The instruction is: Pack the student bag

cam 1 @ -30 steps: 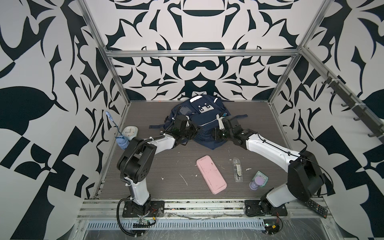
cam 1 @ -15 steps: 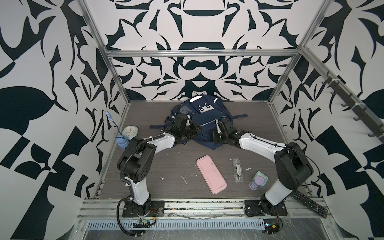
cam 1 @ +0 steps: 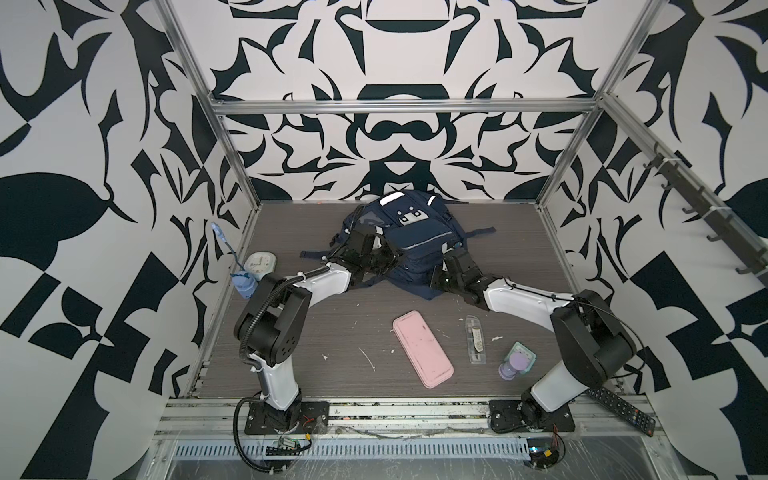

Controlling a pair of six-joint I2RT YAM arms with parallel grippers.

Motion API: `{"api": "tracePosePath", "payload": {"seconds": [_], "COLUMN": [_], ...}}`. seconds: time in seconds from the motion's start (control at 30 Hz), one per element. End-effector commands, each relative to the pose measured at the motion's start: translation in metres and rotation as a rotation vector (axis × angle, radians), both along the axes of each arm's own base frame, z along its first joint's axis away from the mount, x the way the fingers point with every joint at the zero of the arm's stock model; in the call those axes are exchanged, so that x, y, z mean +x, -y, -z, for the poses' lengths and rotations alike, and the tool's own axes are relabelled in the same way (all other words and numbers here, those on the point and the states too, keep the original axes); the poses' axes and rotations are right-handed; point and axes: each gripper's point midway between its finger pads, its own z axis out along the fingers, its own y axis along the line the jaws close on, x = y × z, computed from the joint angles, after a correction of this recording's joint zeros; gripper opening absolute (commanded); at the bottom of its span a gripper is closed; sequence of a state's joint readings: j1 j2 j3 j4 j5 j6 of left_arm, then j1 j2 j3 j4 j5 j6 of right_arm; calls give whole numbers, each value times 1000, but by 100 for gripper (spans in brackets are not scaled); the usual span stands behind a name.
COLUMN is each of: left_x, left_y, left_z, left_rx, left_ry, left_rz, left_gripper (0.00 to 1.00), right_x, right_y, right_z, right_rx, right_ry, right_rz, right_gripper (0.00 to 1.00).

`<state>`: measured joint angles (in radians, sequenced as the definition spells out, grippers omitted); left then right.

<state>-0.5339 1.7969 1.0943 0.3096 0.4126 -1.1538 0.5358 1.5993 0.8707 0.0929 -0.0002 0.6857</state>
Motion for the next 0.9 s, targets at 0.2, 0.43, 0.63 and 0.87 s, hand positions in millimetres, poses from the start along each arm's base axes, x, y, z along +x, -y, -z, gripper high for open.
{"api": "tracePosePath", "payload": {"seconds": [0.2,0.43,0.63,0.87], "left_x": [3,5,9,17], "left_y": [18,19,21,26], "left_z": [-37,-32,-20,-16], "left_rx": [-77,-68,-60,-85], "left_ry": [98,92,70,55], "left_rz": [67,67,69,58], "left_gripper": [13,13,14,14], "right_x": [19,12,-1,-12], "right_y": [1,10,3,-35], "right_z": [-14,-17,-42,-47], "right_rx": [-30,-78,-71,-72], "right_ry": [61,46,59,-32], "right_rz": [18,27,-42,-235], "right_gripper": [25,9,0,0]}}
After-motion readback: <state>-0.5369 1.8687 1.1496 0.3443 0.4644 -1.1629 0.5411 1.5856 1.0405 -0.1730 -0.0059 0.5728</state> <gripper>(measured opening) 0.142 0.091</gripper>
